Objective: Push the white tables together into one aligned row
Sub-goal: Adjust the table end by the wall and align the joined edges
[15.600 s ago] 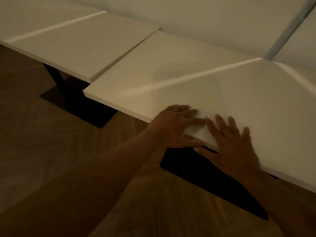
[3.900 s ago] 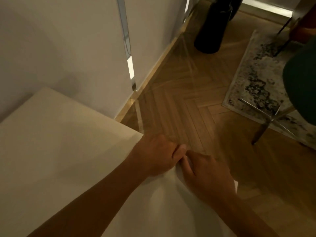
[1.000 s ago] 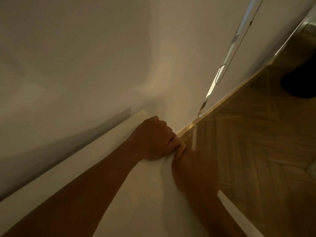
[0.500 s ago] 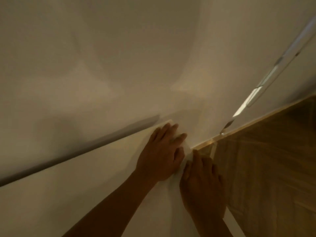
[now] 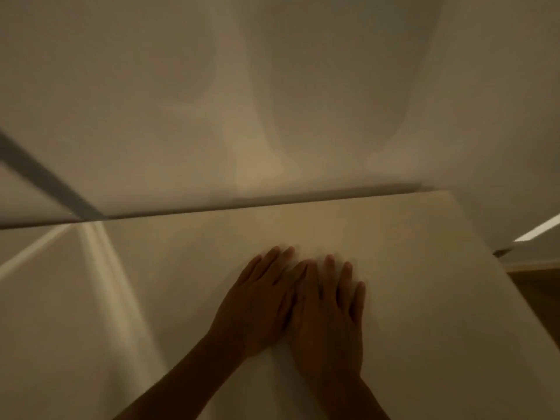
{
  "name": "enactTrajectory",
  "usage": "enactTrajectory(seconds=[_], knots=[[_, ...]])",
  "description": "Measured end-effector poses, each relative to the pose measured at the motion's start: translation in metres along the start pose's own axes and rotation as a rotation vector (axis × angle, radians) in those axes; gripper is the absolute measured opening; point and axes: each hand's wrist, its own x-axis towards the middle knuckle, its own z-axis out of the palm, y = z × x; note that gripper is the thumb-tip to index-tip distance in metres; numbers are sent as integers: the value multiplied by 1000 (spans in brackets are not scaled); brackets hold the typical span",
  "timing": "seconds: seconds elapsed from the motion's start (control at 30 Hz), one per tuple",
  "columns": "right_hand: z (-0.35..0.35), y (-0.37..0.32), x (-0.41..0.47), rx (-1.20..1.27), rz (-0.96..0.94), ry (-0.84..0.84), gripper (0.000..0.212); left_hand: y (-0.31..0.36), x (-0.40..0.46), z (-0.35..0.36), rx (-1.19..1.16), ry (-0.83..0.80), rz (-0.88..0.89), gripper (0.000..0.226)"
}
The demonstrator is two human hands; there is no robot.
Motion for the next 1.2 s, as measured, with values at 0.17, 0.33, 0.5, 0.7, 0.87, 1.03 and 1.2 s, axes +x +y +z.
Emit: enactTrajectory(seconds=[0.17,0.33,0.5,0.7,0.87,1.03,1.2], knots=[[7,-105,-59,137,-168,-48,63,-78,-139,-54,-2,71,-253,53],[14,-225,-135,191,-437,-237,61,-148,-293,-107,54,-24,-449,57],[38,-335,-207,184,-620,-329,64,-207,-432,-138,86,-99,-652,63],[64,-424,-296,135,-781,-420,67,-239,-566,-147,122,-191,-885,72],[85,-426,-310,-9,-801,-321,63,-245,-578,-132,81,-99,-882,71],[83,-430,-314,-86,-778,-268,65,-248,-582,-128,58,-27,-863,71],[80,-445,-323,-167,-731,-229,69,-252,-586,-126,8,15,-831,71]])
